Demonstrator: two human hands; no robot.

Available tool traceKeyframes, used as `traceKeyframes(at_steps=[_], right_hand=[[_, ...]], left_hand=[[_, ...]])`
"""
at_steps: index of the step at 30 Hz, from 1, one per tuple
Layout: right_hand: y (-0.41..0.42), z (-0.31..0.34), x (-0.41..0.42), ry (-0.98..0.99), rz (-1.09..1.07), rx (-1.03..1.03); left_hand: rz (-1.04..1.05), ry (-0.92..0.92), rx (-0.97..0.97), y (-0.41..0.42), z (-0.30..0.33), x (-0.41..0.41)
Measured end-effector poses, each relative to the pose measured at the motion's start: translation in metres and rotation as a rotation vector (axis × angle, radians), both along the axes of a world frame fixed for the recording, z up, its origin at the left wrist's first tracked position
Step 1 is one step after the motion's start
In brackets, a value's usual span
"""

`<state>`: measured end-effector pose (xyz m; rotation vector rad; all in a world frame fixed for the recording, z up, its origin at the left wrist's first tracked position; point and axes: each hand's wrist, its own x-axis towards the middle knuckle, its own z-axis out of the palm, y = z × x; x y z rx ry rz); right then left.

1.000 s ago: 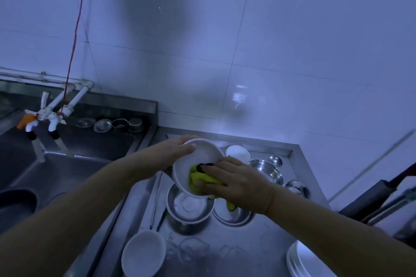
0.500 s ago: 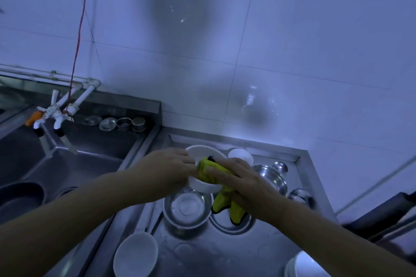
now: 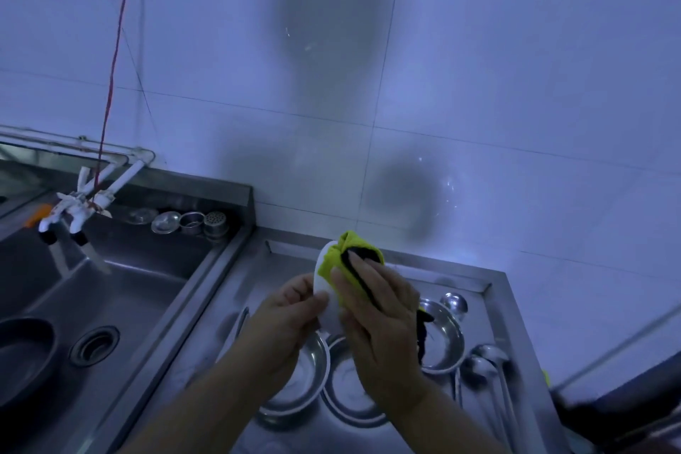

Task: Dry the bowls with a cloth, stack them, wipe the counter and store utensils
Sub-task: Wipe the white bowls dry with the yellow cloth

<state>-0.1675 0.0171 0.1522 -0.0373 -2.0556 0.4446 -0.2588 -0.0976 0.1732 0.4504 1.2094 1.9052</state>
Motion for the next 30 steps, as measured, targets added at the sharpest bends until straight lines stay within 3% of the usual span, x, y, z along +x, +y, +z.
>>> traceKeyframes(at_steps=[5,10,12,14,21,23,28,30], right_hand=[[0.03,0.021,-0.011,-0.101,-0.052,-0.002],[0.053,0.038,-0.02,-0.212,0.283,-0.734],[0.055,0.038,-0.021,-0.218,0.296,-0.827],[0.052,0.037,-0.02,-0.231,0.23,-0.74],[0.015,0.019,-0.022,-0.088,0.037,-0.144],[0.017,0.024,-0.026,-0.099,0.015,-0.196],[0.029,0.05,-0.038,-0.164,0.117,-0.789],[0.026,0.053,-0.036,-0.151,0.068,-0.827]], left_hand=[[-0.036,0.106,0.011,0.01,0.004,0.01],[0.026,0.168,-0.021,0.018,0.009,0.015],[0.047,0.123,-0.009,0.021,0.009,0.014],[0.066,0.095,-0.02,0.023,0.006,0.012],[0.052,0.037,0.05,0.026,0.005,-0.004],[0.027,0.024,0.06,0.022,0.005,-0.011],[-0.015,0.038,0.049,0.003,0.014,-0.034],[0.012,-0.008,0.093,-0.004,0.017,-0.045]])
